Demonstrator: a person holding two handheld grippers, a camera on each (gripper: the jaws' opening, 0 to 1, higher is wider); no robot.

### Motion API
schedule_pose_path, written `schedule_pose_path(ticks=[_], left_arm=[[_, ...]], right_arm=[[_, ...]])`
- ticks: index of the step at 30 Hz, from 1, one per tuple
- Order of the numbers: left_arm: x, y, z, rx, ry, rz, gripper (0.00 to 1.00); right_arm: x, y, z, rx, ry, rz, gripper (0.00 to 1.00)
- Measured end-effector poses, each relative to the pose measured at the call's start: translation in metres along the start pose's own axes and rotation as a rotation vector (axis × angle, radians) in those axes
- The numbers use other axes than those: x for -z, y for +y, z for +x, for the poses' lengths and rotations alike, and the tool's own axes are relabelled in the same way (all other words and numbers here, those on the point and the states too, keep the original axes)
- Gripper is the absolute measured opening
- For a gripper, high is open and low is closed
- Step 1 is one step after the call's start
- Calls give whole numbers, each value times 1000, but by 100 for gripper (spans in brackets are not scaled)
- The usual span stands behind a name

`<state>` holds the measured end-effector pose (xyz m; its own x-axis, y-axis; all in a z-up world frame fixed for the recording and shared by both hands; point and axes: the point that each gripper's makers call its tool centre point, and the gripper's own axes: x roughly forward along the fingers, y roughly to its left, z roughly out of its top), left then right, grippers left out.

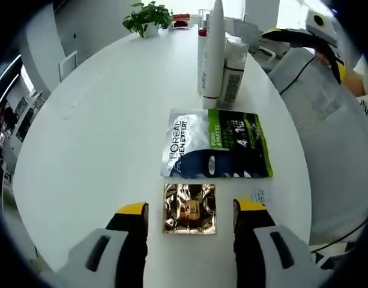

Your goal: Arrange the skincare products in the storage area until every visible bottle or jar stands upright without overlapping.

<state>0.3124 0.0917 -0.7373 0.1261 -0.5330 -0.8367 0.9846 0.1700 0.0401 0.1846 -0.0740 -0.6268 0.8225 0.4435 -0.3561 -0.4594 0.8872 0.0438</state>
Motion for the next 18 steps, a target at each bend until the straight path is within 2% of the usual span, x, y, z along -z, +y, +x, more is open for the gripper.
schedule_pose_path(ticks=[4,5,6,11,15,16,18], left_arm=[[-13,-7,-11,-37,-88,-46,58],[-15,-6,-12,-44,-107,-50,60],[-18,-13,-16,-47,-123,-54,63],[-23,-18,-31,-113,-188,-83,71],[-21,-27,-37,-135,-196,-102,74],[-23,-34,-39,-140,-213,-96,75],[-27,-35,-43,-176,-256,-136,77]], right_arm=[[-4,-3,-2,11,-24,3,100],[-5,-3,-2,12,-31,4,100],[-5,-3,-2,12,-33,6,100],[-7,-1,-2,2,-47,-4,100],[-8,1,-2,-7,-49,-10,100],[-8,-1,-1,-6,-52,-7,100],[-9,-3,0,-8,-54,-9,100]])
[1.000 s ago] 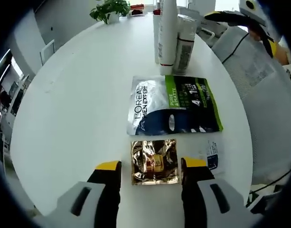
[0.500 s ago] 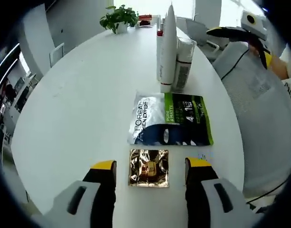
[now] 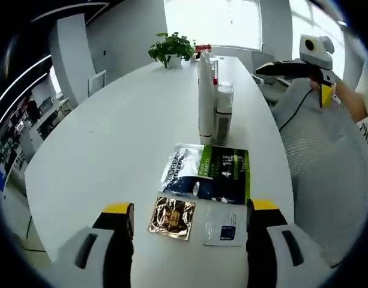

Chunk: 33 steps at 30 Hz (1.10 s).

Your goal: Arrange the skincare products in the storage area until every visible bottle or jar stands upright without overlapping.

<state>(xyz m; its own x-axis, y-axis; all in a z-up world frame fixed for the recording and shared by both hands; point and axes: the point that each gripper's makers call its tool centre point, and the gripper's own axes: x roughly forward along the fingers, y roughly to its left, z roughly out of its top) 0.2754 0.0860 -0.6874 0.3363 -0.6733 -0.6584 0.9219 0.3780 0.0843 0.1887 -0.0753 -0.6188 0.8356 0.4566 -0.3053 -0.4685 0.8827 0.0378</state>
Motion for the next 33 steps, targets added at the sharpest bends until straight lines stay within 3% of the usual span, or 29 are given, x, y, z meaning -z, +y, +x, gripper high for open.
schedule_pose_path(ticks=[2,7,10,12,17,22,25,29,33], left_arm=[[-8,-2,-6,-27,-59,-23,81],[-22,-18,-26,-88,-134,-29,87],[-34,-25,-37,-133,-215,-106,97],[-38,-34,-44,-128,-258,-141,99],[-30,-42,-60,-213,-280,-195,99],[-36,-56,-69,-259,-345,-256,99],[-36,-62,-74,-302,-355,-282,99],[-43,-61,-80,-376,-440,-292,99],[-34,-74,-70,-388,-393,-274,99]], right_arm=[[-1,1,0,-4,-2,-8,100],[-3,3,0,-24,-14,-5,100],[-2,3,1,-26,-13,-9,100],[-2,1,1,-22,-16,-10,100],[2,1,-1,-19,-7,-17,100],[2,-4,-4,6,-10,-15,100],[0,-6,-5,19,-18,-12,100],[1,-6,-8,21,-23,-17,100],[3,-4,-6,12,-30,-21,100]])
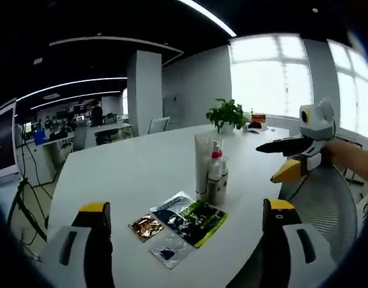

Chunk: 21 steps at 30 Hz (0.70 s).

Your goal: Arrange the skincare products in the storage area until every visible bottle or jar stands upright without overlapping.

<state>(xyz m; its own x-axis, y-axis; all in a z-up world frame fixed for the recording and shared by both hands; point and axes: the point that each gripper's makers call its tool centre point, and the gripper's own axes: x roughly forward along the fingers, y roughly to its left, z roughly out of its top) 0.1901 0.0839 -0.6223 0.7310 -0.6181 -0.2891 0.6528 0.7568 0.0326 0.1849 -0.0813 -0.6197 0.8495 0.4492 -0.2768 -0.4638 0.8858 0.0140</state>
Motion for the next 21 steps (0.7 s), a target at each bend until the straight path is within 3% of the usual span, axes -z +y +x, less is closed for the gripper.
schedule_pose_path(ticks=[3,5,7,8,10,11,13,16,18,21], left_arm=[[10,-2,2,-30,19,-11,99],[10,-9,1,-40,6,-39,99],[11,-9,1,-58,5,-46,99],[13,-7,0,-65,24,-22,99],[6,7,-3,-142,-10,-44,99],[0,5,-4,-139,-48,-72,99],[-7,7,-6,-170,-102,-119,99],[-10,8,-3,-195,-110,-67,99],[-4,7,-1,-190,-80,-62,99],[-7,12,-3,-213,-98,-52,99]], right_arm=[[5,1,6,1,-7,-19,100],[4,-3,6,23,7,-87,100],[-16,-3,7,36,-101,-118,100],[-16,-3,7,32,-111,-109,100],[-7,-8,9,34,-71,-97,100],[3,-13,11,42,-22,-100,100],[8,-13,13,30,1,-93,100],[5,-10,12,14,-14,-92,100],[7,-12,12,12,-14,-71,100],[7,-10,13,-17,-19,-32,100]])
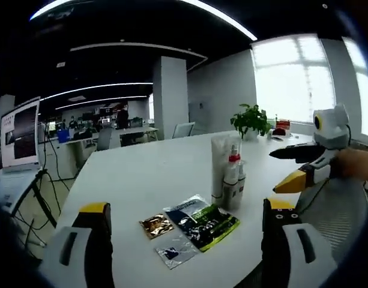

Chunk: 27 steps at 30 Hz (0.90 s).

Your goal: Arrange the skincare products in the storage area until every visible bottle or jar stands upright without overlapping.

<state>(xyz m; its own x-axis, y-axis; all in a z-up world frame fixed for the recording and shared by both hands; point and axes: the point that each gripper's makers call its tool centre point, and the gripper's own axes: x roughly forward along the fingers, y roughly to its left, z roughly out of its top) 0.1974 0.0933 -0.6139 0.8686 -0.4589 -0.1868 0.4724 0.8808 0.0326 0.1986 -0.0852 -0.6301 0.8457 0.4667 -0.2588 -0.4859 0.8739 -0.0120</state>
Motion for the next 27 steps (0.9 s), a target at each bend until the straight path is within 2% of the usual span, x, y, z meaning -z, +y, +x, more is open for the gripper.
schedule_pose_path(ticks=[2,6,9,14,19,27], left_arm=[[-2,2,0,-20,-11,-14,99],[2,4,0,-38,9,-20,99],[8,4,1,-38,43,-15,99],[13,5,-2,-46,64,-3,99],[11,8,-4,-62,58,3,99],[14,15,-6,-97,67,8,99]], right_arm=[[0,2,0,-9,-1,-3,100],[-4,0,-1,5,-18,-29,100],[-5,-1,-2,2,-22,-1,100],[-1,2,-3,-2,-4,22,100],[-4,5,-4,-7,-18,29,100],[0,12,-2,-42,10,16,100]])
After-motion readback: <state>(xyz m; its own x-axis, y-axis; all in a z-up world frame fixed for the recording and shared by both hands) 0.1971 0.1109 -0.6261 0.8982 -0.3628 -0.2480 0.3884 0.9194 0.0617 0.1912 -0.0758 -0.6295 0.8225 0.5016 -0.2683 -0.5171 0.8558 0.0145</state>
